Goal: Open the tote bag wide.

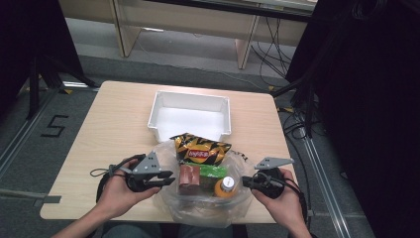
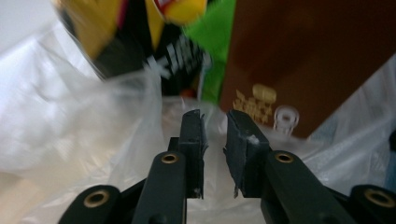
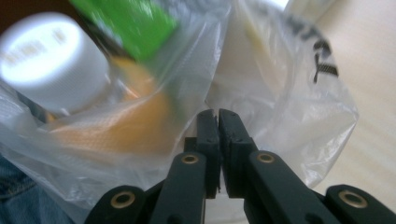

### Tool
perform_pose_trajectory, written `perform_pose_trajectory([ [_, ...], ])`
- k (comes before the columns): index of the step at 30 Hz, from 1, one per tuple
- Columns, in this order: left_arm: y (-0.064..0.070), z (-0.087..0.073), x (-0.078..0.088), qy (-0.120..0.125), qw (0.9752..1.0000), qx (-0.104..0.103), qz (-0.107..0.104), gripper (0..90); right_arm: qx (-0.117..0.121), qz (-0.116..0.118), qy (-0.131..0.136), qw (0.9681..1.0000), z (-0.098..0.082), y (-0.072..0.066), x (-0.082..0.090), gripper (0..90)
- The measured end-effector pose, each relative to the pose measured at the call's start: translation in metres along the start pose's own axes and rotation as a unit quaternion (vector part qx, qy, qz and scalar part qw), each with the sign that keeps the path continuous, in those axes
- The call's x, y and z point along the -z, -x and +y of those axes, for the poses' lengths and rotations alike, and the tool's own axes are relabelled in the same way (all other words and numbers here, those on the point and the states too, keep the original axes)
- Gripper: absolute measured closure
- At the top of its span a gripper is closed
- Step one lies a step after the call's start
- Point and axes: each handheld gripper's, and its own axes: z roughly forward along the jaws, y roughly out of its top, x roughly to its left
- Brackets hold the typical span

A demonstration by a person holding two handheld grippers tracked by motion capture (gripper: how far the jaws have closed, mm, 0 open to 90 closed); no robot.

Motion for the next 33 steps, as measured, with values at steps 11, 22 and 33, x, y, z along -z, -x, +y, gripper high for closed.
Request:
perform_pose_trajectory([
  [11,-0.007,-0.026,-0.029,-0.083,0.9965,0.001,-0.008,77.6,-0.035,0.019,-0.098,0.9944,-0.017,0.014,-0.034,88.3],
  [22,-0.019,-0.04,-0.038,-0.121,0.9926,0.009,-0.006,78.1,-0.027,0.011,-0.107,0.9938,-0.021,0.021,-0.043,89.1],
  [33,-0.03,-0.046,-0.038,-0.133,0.9911,0.005,-0.005,78.3,-0.033,0.005,-0.106,0.9938,-0.022,0.025,-0.042,88.5],
])
